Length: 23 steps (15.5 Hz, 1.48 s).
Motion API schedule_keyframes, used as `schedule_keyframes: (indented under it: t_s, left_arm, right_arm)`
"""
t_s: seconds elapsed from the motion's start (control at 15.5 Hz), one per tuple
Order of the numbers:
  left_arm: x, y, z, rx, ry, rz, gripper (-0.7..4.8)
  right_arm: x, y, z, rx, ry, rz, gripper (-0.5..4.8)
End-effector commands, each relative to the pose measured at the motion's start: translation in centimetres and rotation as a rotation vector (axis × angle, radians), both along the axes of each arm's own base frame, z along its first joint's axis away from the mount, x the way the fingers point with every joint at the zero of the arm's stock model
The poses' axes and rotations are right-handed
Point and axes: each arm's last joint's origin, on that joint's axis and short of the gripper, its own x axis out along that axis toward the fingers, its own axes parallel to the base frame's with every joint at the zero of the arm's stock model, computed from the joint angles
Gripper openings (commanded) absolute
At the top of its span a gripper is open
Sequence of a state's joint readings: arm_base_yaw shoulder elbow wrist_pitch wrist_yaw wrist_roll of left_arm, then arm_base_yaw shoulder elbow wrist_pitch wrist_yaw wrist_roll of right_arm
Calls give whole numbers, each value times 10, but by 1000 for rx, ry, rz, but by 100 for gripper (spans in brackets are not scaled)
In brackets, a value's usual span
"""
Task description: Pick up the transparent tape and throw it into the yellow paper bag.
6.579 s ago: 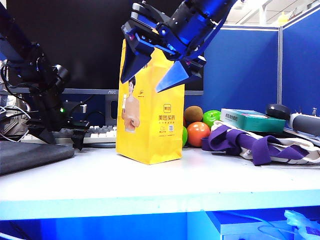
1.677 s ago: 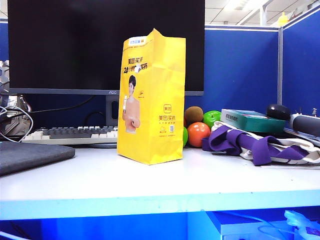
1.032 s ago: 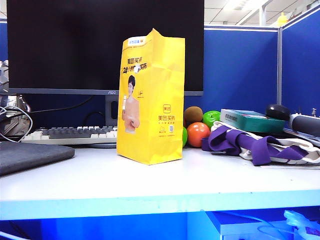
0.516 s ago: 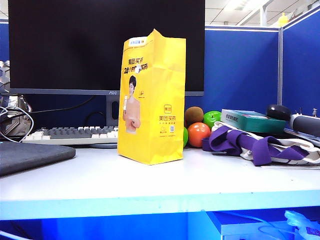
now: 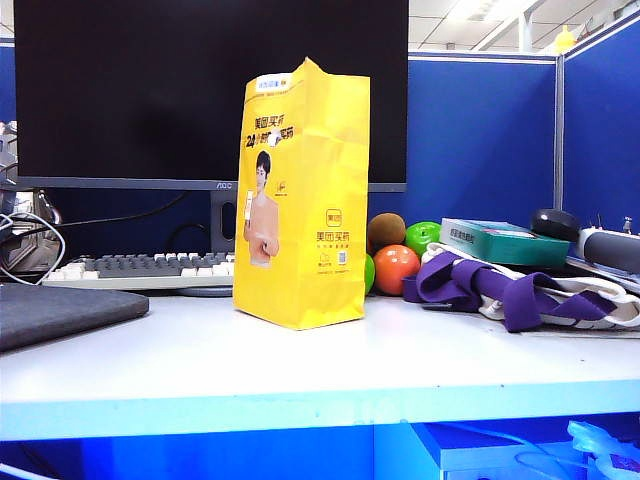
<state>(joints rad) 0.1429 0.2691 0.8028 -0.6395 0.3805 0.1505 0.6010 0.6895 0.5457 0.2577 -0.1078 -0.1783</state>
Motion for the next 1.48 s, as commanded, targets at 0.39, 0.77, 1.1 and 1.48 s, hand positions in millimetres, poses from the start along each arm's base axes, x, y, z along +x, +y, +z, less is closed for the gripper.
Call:
schedule_keyframes:
  t_s: [0.39,0.77,1.1,1.48]
  left_arm:
    - [18,0,-25,10,-19,-89,479]
    - [-2,-1,-49,13,-151,-26,479]
    - [6,5,-62,-109,-73,157,479]
    - [21,6,-92,-332,72,137,479]
  right_arm:
    - [0,-2,-43,17,100,-56,479]
    - [-37,-17,-41,80,-63,-246,479]
    - [-42,-20,-80,151,49,-264,479]
    - [-41,-19,-107,205,162,-273,479]
